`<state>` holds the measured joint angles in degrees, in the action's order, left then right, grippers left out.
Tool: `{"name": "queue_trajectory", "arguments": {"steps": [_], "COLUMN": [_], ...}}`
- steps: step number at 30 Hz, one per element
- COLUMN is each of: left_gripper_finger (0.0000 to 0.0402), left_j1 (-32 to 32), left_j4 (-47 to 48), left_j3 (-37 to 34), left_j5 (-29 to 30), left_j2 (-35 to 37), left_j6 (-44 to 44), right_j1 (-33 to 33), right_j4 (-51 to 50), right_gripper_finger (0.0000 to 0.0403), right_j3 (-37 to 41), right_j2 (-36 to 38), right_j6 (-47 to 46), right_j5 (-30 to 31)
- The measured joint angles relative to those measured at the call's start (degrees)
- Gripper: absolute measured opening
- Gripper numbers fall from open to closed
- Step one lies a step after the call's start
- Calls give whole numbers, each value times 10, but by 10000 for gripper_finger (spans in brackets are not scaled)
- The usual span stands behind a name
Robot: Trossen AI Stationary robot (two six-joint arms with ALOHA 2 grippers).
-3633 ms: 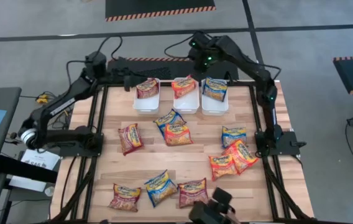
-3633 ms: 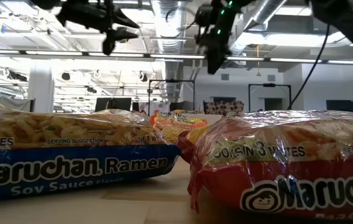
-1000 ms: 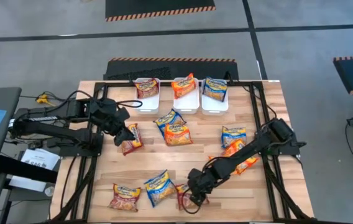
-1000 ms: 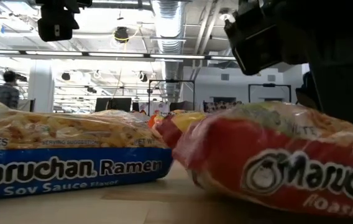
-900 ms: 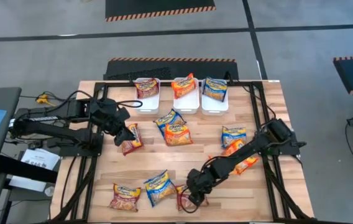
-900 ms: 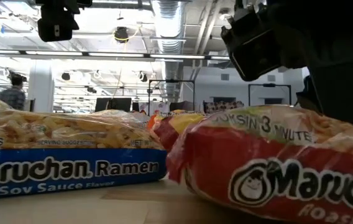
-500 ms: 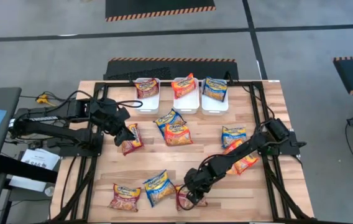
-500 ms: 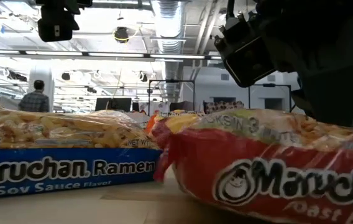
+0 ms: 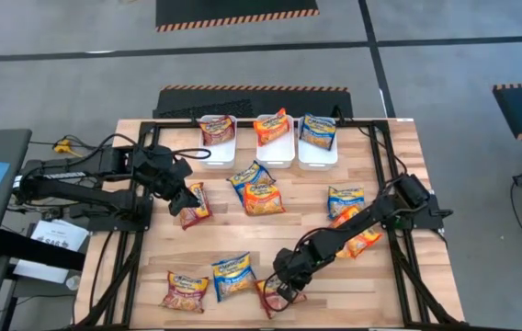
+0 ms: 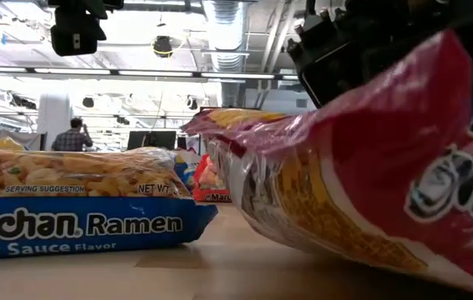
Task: Sort Maruchan noodles
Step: Put the red noodle pack into the left white bin
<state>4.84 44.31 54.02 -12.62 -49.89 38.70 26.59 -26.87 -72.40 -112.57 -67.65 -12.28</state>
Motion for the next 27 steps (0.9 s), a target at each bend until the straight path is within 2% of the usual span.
{"name": "queue_trajectory", "arguments": {"steps": [13,20,27], "left_gripper_finger": [128,175,213], "left_j1": [0,0,10], "left_j4": [13,19,-5], "left_j3": [0,0,0], "left_j5": [27,28,29], "left_j2": [0,-11,-58], "left_j6": [30,22,21], "right_j1": [0,-12,-56], "right_j4": [-78,-100,-108], "right_gripper_finger": [1,1,0], "right_j3": [2,1,0], "right_j2": [125,173,232], "right_j6": [5,18,54], "right_j5": [113,144,164]}}
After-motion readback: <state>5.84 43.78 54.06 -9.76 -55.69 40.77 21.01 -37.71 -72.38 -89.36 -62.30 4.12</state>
